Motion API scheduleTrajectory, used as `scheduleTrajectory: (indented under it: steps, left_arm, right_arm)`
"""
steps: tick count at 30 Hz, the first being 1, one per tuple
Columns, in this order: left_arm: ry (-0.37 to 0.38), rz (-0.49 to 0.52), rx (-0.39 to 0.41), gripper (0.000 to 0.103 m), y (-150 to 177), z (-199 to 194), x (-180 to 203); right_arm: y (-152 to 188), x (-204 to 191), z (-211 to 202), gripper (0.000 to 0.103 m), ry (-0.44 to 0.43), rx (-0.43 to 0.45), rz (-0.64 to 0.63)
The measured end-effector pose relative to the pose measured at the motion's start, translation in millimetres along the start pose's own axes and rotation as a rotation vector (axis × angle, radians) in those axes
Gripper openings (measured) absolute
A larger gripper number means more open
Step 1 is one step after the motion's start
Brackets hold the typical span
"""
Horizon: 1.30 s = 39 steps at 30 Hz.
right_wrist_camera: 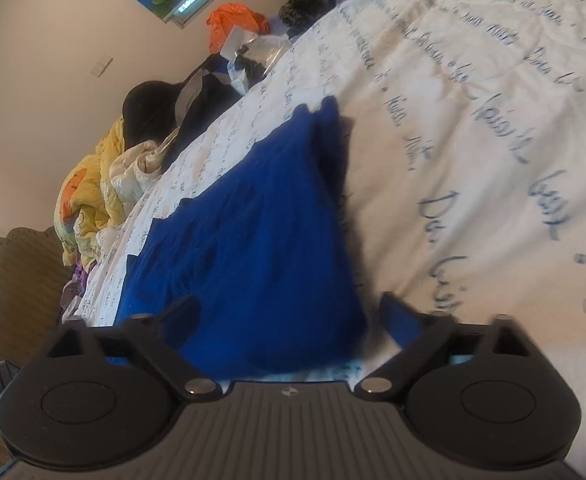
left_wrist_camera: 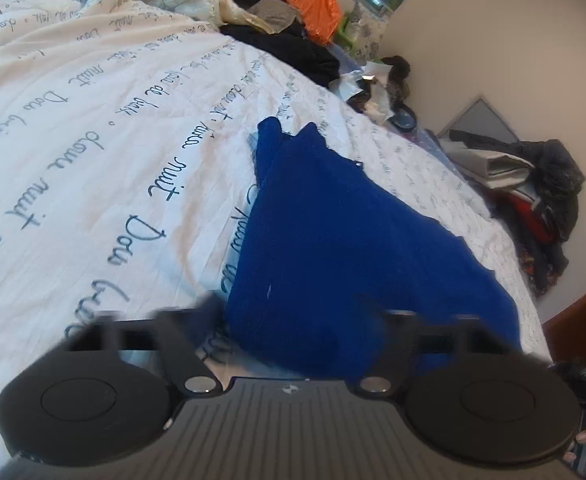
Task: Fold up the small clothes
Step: 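Grasp the blue sweater hem with both tools and fold it toward the collar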
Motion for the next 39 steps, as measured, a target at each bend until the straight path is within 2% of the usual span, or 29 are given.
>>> scheduleTrajectory:
  steps: [1,3,4,6,10,13,15,16,17,19,20,21,22,23,24,25,26,27,28,29,30,31,32,33,35,37,38,39]
  left_arm:
    - [-0.01,-0.029,-0.042,0.01,-0.2,9.2,-2.8]
    - [-0.018,-0.052,-0.053,0.008,-4.3,12.7,-1.4]
    - [-0.027,-0.027,-0.057,0.008,-6.4,10.2,2.4]
    - [0.0,0.01,-0.024,0.007,-14.3,-6.3,13.0]
    - [0.111,0.036,0.016,0.007,-25.1,-69.6,35.8]
    - [0.114,0.122,0.012,0.007,-4.3,-111.5,38.3]
    - [0.067,0.169,-0.02,0.011,19.2,-111.4,19.3]
    - [0.016,0.175,-0.02,0.011,27.6,-107.4,5.7]
    - [-0.047,0.164,-0.019,0.011,32.4,-102.1,-9.3]
    - [-0.059,0.114,-0.004,0.015,24.7,-97.4,-19.7]
    - [-0.043,0.101,0.032,0.029,12.3,-97.7,-16.4]
    - [-0.029,0.114,0.075,0.061,-1.0,-96.5,-7.7]
    - [-0.024,0.136,0.109,0.081,-12.6,-92.1,2.4]
    - [-0.029,0.174,0.15,0.101,-25.3,-85.3,16.1]
    - [-0.038,0.222,0.184,0.094,-35.4,-74.1,29.5]
    - [-0.055,0.273,0.182,0.09,-43.3,-56.5,41.4]
    - [-0.077,0.309,0.164,0.081,-49.2,-35.9,50.5]
    - [-0.096,0.32,0.128,0.067,-52.9,-12.1,55.7]
    - [-0.112,0.329,0.088,0.062,-54.0,11.7,58.6]
    - [-0.134,0.339,0.048,0.055,-53.1,34.7,59.5]
    - [-0.15,0.354,0.01,0.054,-50.7,55.3,59.8]
    - [-0.172,0.383,-0.016,0.051,-47.4,72.0,60.4]
    - [-0.187,0.419,-0.033,0.031,-42.8,85.2,60.3]
    - [-0.192,0.473,0.005,0.01,-42.7,88.9,63.7]
    - [-0.194,0.485,0.052,0.01,-47.6,84.4,66.4]
    - [-0.205,0.488,0.093,0.01,-52.2,80.3,61.5]
    - [-0.228,0.499,0.075,0.011,-50.0,84.5,57.0]
    - [-0.24,0.502,0.066,0.012,-46.1,89.4,50.4]
  right_arm:
    - [1.0,1.4,9.6,0.008,0.036,-0.039,0.003]
    - [1.8,1.1,23.7,0.008,0.023,-0.071,0.005]
    - [0.7,-0.6,25.2,0.008,0.032,-0.083,0.004]
    - [-2.2,-9.2,20.1,0.008,0.03,-0.085,-0.017]
    - [-11.3,-38.6,-29.5,0.007,-0.086,-0.043,-0.047]
    - [5.0,-55.5,-73.5,0.007,-0.164,-0.062,-0.074]
    - [28.2,-47.8,-81.9,0.015,-0.135,-0.104,-0.069]
    - [39.2,-38.6,-80.9,0.028,-0.08,-0.113,-0.079]
    - [47.6,-30.0,-77.3,0.048,-0.042,-0.131,-0.09]
    - [46.0,-17.1,-68.7,0.058,0.021,-0.149,-0.084]
    - [35.0,-15.4,-67.7,0.059,0.037,-0.114,-0.064]
    - [19.7,-17.5,-66.3,0.062,0.029,-0.071,-0.054]
    - [3.3,-21.0,-64.2,0.073,0.005,-0.024,-0.061]
    - [-13.2,-26.8,-60.0,0.075,-0.028,0.034,-0.076]
    - [-27.8,-31.4,-52.6,0.075,-0.042,0.078,-0.092]
    - [-42.1,-35.7,-39.4,0.075,-0.035,0.09,-0.107]
    - [-52.8,-39.3,-23.6,0.075,-0.028,0.079,-0.124]
    - [-69.1,-42.5,15.5,0.074,0.006,0.046,-0.172]
    - [-69.1,-42.5,15.5,0.072,0.006,0.046,-0.172]
    - [-74.3,-39.7,35.6,0.07,0.059,0.025,-0.199]
    - [-77.0,-36.3,54.2,0.065,0.114,0.005,-0.215]
    - [-77.0,-32.4,73.7,0.047,0.138,-0.017,-0.231]
    - [-73.5,-31.7,89.0,0.018,0.133,-0.046,-0.243]
    - [-68.9,-31.7,99.9,0.005,0.137,-0.072,-0.26]
    - [-66.7,-40.4,106.3,0.004,0.163,-0.059,-0.355]
    - [-74.7,-52.9,90.4,0.004,0.136,0.033,-0.394]
    - [-81.1,-53.0,82.8,0.004,0.145,0.091,-0.419]
    - [-83.2,-46.1,84.8,0.004,0.18,0.108,-0.438]
Point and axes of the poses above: each gripper's, at about its wrist camera, not at the fingertips, and z roughly the way its jaws point, x to its right, y to its underside, the point moved 7 cm from there along z, roughly the way its jaws point, and after that the axes turned 6 degrees about x, right-handed, at the moved point
